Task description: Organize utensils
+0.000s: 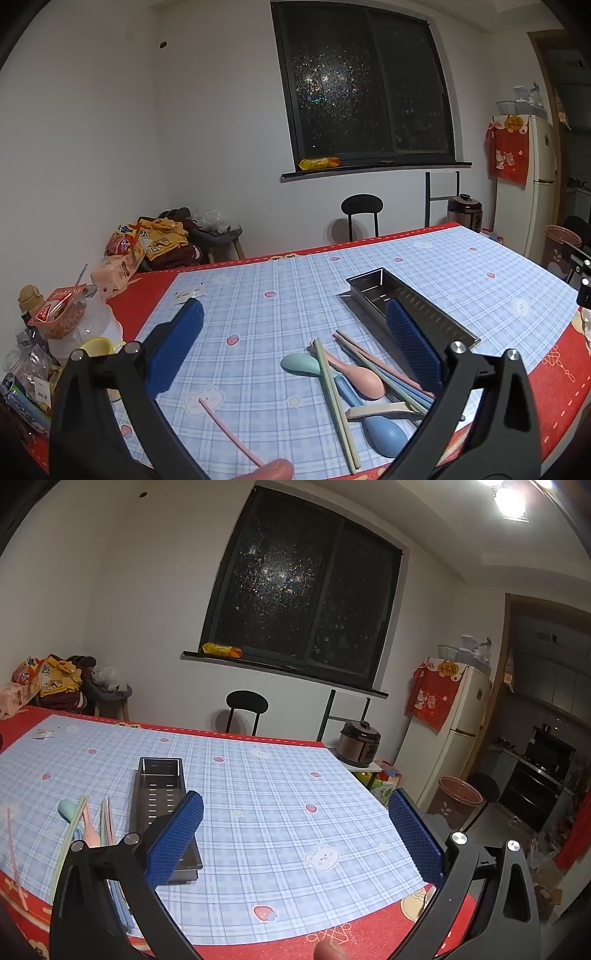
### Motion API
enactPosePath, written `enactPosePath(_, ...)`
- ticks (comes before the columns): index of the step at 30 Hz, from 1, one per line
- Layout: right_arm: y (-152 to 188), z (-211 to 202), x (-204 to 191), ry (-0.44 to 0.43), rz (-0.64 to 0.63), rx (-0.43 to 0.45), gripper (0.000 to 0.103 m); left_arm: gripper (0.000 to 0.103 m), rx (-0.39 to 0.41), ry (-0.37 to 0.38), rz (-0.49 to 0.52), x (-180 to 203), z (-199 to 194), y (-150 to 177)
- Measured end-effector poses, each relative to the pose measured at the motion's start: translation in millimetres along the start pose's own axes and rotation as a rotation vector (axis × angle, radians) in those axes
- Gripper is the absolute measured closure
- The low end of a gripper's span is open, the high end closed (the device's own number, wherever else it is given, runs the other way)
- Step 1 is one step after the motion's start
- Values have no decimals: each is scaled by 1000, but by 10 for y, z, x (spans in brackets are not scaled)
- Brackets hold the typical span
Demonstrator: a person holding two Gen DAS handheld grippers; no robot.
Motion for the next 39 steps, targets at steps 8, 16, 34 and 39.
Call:
enactPosePath(8, -20, -12, -7, -1, -2, 8, 5, 5, 2, 4, -9, -12, 2, 4)
enactPosePath(16, -43, -12, 10, -25, 22, -3, 5, 5, 6, 18, -24, -35, -23, -13)
enactPosePath(34, -37, 5, -37, -56, 24, -14, 5, 5, 3, 27, -38, -63, -22, 16)
enactPosePath(39, -26, 4, -35, -57, 24, -13, 5, 5, 4, 30, -36, -67, -21, 23)
Point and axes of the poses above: each gripper's, at about its wrist camera, not at the fingertips, and z roughly the way its jaws point, x to its right, y to its underside, the point moved 8 cm from there along z, roughly the way its jaws point, and after that the axes turned 6 degrees about z, right-handed, at the moved point
